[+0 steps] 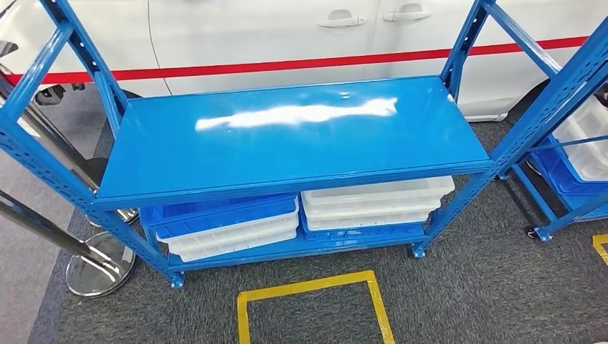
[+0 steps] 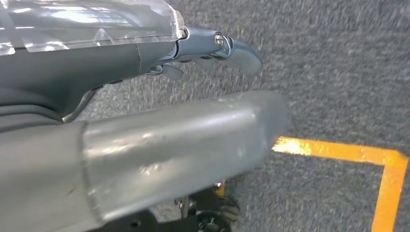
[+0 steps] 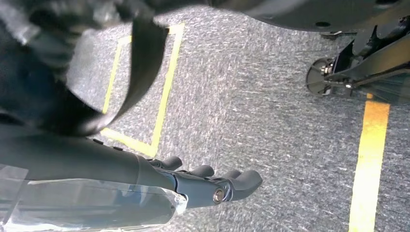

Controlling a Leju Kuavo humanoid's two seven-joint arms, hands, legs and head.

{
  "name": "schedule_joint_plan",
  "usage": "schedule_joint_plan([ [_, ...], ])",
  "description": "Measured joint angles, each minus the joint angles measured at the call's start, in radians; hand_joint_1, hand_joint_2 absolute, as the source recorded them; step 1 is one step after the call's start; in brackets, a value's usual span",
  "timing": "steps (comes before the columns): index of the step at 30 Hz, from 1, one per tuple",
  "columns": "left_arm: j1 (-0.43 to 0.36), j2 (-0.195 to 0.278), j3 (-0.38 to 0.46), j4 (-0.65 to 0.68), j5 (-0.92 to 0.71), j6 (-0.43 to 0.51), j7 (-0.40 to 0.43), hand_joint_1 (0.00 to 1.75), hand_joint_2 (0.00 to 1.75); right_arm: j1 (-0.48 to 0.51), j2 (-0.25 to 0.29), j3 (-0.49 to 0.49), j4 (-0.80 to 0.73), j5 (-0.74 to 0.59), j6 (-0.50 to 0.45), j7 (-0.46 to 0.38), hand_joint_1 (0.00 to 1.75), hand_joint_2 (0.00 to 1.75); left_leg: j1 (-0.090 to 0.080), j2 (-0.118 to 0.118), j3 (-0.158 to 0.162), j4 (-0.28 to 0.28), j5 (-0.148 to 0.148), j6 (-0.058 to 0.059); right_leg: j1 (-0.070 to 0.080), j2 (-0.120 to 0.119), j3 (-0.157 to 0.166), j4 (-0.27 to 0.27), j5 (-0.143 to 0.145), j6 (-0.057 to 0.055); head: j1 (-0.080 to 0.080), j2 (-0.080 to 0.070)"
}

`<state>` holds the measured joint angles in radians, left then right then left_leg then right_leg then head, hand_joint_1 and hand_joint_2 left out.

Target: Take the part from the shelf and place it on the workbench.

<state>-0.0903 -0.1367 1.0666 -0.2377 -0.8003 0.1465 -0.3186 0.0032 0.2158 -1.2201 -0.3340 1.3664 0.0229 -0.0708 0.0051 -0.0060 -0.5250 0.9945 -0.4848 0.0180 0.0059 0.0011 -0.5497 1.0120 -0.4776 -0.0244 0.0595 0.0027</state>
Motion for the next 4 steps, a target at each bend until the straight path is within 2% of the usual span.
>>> schedule_joint_plan([
  [2, -0.001, 0.0, 0.0, 0.0, 0.001, 0.003, 0.003, 0.0, 0.0, -0.002, -0.002, 0.0, 0.003, 0.003, -0.016, 0.009, 0.0, 0.87, 0.0, -0.001, 0.003, -0.003, 0.002, -0.003, 0.0, 0.001, 0.003, -0.006, 0.001, -0.015, 0.0, 0.0],
  [4, -0.001, 0.0, -0.001, 0.0, 0.002, 0.008, 0.006, 0.0, 0.0, -0.003, -0.002, -0.001, 0.004, 0.003, -0.027, 0.015, 0.0, 0.0, -0.003, -0.001, 0.004, -0.003, 0.0, -0.001, -0.002, 0.001, 0.004, -0.007, 0.003, -0.009, 0.0, 0.0],
])
